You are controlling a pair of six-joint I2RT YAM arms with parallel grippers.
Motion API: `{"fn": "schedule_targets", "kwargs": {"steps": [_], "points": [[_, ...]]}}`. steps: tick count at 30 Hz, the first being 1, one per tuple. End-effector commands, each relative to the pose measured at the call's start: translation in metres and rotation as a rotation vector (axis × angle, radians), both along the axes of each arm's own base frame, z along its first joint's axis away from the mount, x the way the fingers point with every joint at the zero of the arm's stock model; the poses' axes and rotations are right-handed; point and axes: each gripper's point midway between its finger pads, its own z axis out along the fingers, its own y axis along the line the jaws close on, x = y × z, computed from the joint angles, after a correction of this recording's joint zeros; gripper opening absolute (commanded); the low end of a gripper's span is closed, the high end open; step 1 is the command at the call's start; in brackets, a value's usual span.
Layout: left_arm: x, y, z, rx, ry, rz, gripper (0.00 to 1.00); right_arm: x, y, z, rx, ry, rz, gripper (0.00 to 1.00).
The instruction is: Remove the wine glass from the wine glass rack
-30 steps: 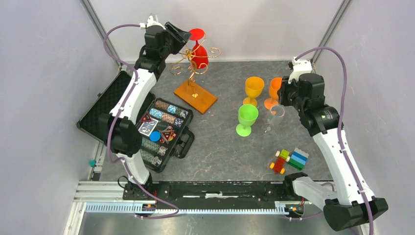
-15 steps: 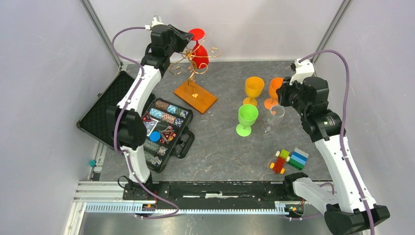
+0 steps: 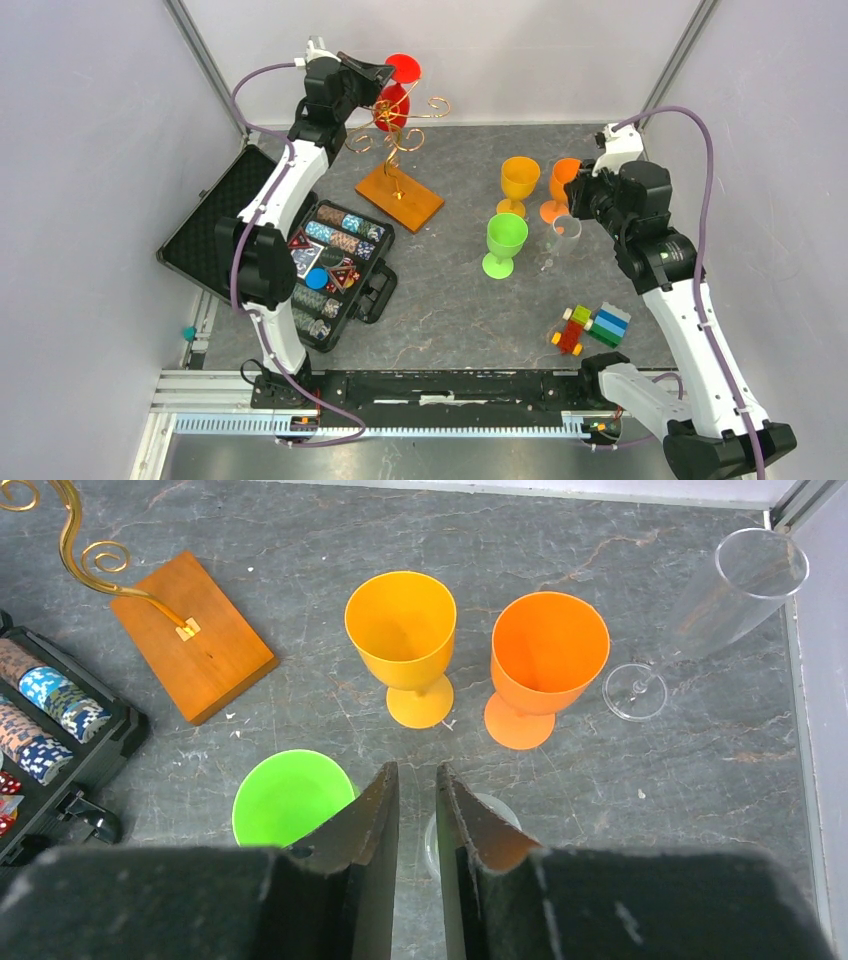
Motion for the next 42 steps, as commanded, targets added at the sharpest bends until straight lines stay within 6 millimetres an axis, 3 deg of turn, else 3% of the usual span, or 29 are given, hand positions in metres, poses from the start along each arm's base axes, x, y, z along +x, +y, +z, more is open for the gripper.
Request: {"fn": "schedule_targets", "kwargs": {"steps": [1,6,24,34,42], "points": [[-0.016,-0.003,0.06,-0.151,-0.141,-0.054,0.02,0.0,0.0,0.013,0.023,-0.055,-0.001,0.24],[-0.019,-0.014,0.072,-0.159,-0.181,-0.127,0.02,-0.002,-0.001,0.014,0.022,-0.062,-0.008,0.24],[-0.009,-0.049,0.068,-0.17,-0.199,-0.332,0.02,-0.008,0.004,0.027,0.062,-0.105,0.017,0.25],[-0.035,-0.045,0.077,-0.112,-0.208,-0.359,0.02,-0.019,0.02,0.049,0.139,-0.177,0.102,0.38],[-0.05,-0.028,0.088,-0.099,-0.21,-0.322,0.02,-0.019,0.02,0.046,0.149,-0.174,0.096,0.42]]}}
